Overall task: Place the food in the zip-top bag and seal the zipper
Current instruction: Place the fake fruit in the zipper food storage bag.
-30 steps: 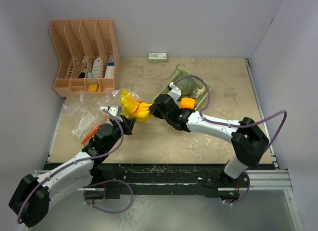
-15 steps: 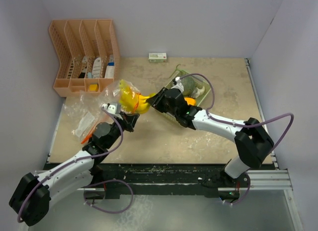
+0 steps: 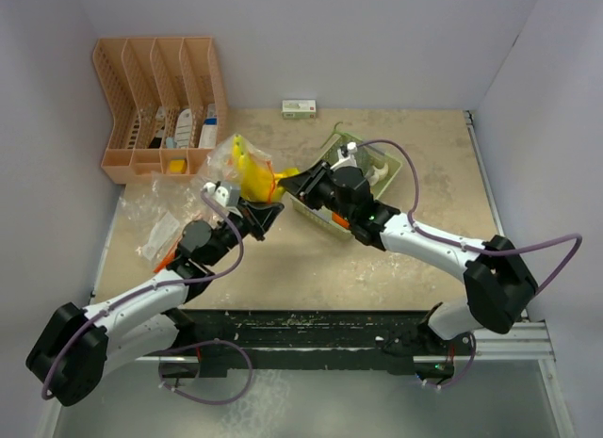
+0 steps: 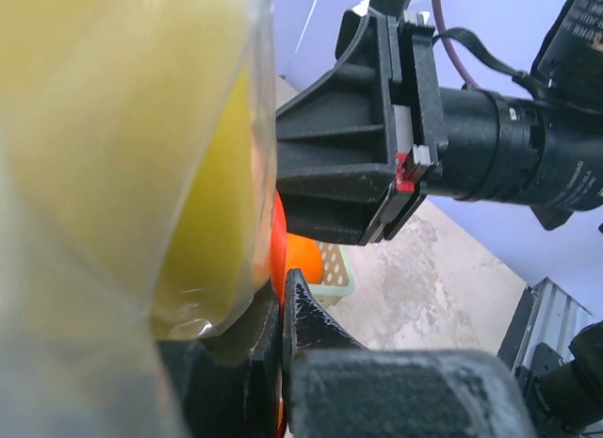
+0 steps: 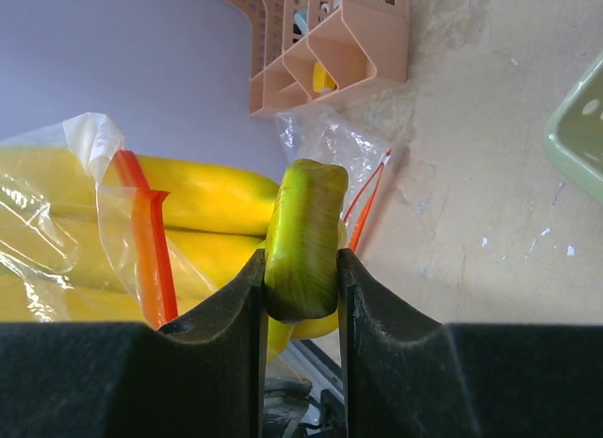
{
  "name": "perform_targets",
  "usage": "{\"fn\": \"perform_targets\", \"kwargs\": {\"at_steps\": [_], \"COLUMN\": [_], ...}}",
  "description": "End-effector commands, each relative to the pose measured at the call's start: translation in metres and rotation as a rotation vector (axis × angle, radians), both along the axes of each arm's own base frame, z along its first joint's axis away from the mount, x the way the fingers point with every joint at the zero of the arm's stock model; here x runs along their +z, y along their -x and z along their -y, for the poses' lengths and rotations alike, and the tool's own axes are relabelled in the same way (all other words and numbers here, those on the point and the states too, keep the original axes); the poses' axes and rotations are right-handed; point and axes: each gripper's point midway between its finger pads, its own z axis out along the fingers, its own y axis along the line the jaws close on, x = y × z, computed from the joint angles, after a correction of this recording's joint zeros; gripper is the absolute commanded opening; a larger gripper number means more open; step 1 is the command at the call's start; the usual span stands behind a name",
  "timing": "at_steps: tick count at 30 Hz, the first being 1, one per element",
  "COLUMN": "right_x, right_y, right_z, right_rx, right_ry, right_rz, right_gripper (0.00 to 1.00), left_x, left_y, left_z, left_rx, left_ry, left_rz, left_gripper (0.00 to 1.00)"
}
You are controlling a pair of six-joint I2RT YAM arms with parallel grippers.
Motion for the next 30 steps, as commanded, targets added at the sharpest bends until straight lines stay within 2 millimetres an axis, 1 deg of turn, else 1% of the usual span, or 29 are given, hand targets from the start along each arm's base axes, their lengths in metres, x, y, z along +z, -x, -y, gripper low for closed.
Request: {"fn": "perform_targets", "kwargs": {"at_steps": [1,3,6,7,8,9,12,15,17,20,23,24,26,30], "right_x": [0.089,0.092,0.093,0.094,0.093,0.093,0.096,0.099,0.1,0.099,0.102,0.106,0.114,0.125], "right_y": [0.017,0.019,0.025,0.029,0.032,0.035,0.043,0.047,0.046,0.042,0.042,0.043,0.045,0.054], "right_z": [-0.013,-0.013,-0.016,-0.017,-0.018,-0.018,-0.017,-0.015,-0.013,-0.008,-0.007,-0.007,-0.012,-0.02], "right_rx": [0.107,0.118,0.156,0.175,0.191,0.204,0.229,0.241,0.24,0.231,0.256,0.276,0.321,0.406], "right_ry": [-0.239,-0.245,-0.265,-0.278,-0.288,-0.296,-0.312,-0.311,-0.303,-0.297,-0.335,-0.356,-0.382,-0.418], "right_rz": [0.132,0.138,0.131,0.128,0.123,0.122,0.125,0.136,0.142,0.141,0.131,0.138,0.156,0.184], "right_gripper": [0.0,0.0,0.0,0.0,0.0,0.0,0.0,0.0,0.0,0.0,0.0,0.0,0.0,0.0], "left_x": [-0.024,-0.026,-0.019,-0.013,-0.013,-0.006,0.004,0.012,0.017,0.029,0.036,0.036,0.026,0.008], "left_y": [0.008,0.008,0.003,-0.001,-0.003,-0.005,-0.008,-0.005,-0.001,0.011,0.021,0.022,0.017,0.011], "left_z": [0.003,0.003,0.0,-0.001,-0.003,-0.003,-0.003,-0.001,0.002,0.004,0.005,0.005,0.004,0.013], "left_rx": [-0.039,-0.04,-0.008,0.008,0.02,0.025,0.03,0.011,-0.013,-0.06,-0.099,-0.1,-0.089,-0.111], "left_ry": [-0.016,-0.016,-0.028,-0.039,-0.059,-0.071,-0.093,-0.094,-0.085,-0.063,-0.051,-0.056,-0.091,-0.109], "left_rz": [-0.018,-0.021,-0.007,0.002,0.004,0.022,0.059,0.086,0.105,0.141,0.171,0.176,0.175,0.152], "left_gripper": [0.04,0.1,0.24,0.28,0.34,0.39,0.48,0.57,0.58,0.66,0.68,0.69,0.69,0.69]}}
